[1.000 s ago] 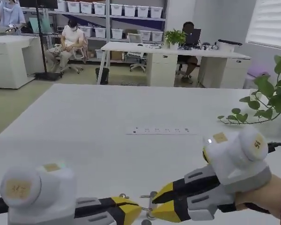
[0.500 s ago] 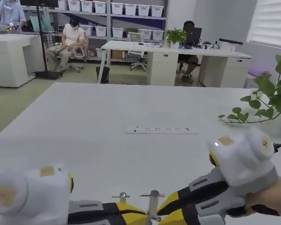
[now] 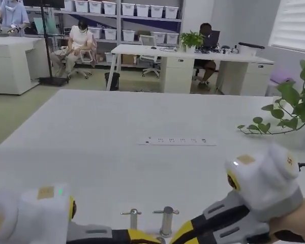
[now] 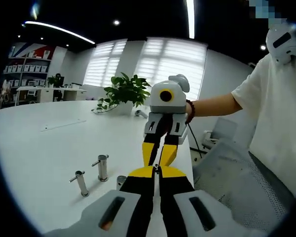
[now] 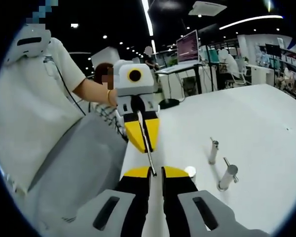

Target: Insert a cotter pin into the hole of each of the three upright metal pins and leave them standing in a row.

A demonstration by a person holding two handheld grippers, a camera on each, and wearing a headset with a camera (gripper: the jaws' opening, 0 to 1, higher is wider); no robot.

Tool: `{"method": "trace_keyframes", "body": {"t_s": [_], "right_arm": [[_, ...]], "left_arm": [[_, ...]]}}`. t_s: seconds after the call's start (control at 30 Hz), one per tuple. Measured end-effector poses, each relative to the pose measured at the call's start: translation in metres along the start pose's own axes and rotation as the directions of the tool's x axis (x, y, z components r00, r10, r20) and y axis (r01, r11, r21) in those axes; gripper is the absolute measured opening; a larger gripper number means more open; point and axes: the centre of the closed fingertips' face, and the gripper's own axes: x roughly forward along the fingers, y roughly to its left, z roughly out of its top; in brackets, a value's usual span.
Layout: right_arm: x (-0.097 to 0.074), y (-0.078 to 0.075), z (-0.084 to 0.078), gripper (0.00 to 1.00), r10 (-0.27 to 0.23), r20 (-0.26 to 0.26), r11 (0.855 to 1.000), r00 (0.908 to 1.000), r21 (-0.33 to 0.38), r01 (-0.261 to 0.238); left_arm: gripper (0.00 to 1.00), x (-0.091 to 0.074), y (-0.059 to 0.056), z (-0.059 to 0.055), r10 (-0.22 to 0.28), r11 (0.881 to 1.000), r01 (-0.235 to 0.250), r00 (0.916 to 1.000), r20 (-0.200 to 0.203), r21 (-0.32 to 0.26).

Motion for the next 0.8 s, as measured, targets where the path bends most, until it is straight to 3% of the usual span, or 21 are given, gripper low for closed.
{"method": "trace_keyframes", "body": {"t_s": [0.27,0.57,0.63,0.8], "right_arm": [[0.003,0.006,-0.001,0.06,0.019,-0.009,1.0,0.9998,-0.019,-0.019],[0.004,0.001,-0.001,0.04,-0.035,-0.043,0.995,0.9985,-0.09,0.031],[0.004,0.001,0.0,0.03,-0.044,-0.053,0.994,0.9976,-0.103,0.038],[0.002,-0.006,0.0,0.03,-0.085,-0.088,0.985,0.9925,-0.156,0.071]], "left_arm": [[0.0,-0.002,-0.003,-0.002,-0.006,1.0,0.006,1.0,-0.004,0.012],[0.01,-0.002,0.003,-0.003,0.032,0.999,-0.032,0.9994,-0.011,0.032],[0.03,-0.002,0.009,-0.003,0.072,0.997,-0.071,0.9974,-0.012,0.044],[0.06,-0.002,0.011,-0.005,0.091,0.995,-0.09,0.9956,-0.019,0.043]]}}
